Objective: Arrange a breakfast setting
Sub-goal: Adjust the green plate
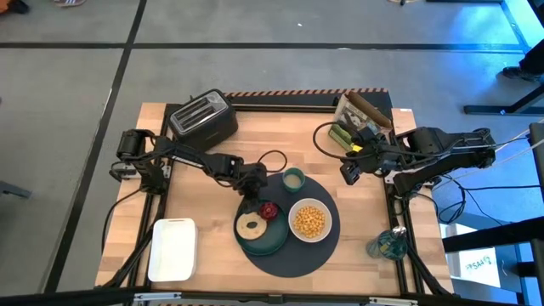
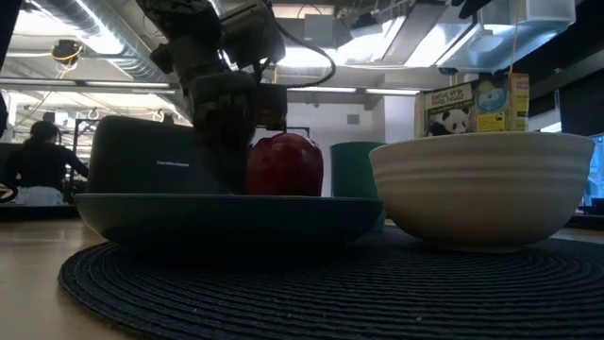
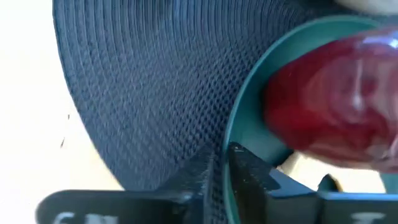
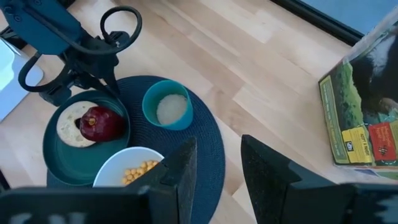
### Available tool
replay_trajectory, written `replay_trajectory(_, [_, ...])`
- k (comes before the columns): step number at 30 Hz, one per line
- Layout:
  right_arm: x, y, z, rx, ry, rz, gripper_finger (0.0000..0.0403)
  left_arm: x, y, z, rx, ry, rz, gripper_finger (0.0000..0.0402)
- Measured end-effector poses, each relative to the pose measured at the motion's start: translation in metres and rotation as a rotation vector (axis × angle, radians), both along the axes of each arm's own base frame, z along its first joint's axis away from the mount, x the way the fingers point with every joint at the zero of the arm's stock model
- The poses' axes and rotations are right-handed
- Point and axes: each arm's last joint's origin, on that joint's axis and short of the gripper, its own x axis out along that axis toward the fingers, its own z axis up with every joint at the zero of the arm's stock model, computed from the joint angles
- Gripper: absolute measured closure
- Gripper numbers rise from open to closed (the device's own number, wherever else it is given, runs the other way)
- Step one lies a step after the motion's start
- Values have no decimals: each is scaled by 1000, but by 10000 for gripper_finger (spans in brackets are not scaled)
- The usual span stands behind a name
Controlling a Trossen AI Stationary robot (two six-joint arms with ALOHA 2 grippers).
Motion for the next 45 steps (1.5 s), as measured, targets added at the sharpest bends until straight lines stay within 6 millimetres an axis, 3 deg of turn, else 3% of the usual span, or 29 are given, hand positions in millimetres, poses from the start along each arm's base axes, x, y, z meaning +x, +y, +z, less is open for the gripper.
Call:
replay_trajectory(5, [0, 0, 0, 6, -1, 2, 288, 2, 2, 1, 2, -23, 7, 397])
replay_trajectory(18, [0, 0, 0, -4, 0, 6, 288, 15, 24, 19, -4, -111, 90, 400])
replay_trajectory(22, [0, 0, 0, -2, 0, 4, 288, 9, 23, 20, -20, 1, 86, 396])
replay_trajectory(27, [0, 0, 0, -1, 0, 3, 288, -19, 21, 27, -9, 239, 125, 400])
replay_trajectory(33, [0, 0, 0, -7, -1, -1, 288, -39, 4, 18, -24, 419, 128, 401])
replay_trajectory(45, [0, -1, 0, -47, 7, 10, 288, -33, -46, 14, -183, 343, 148, 401])
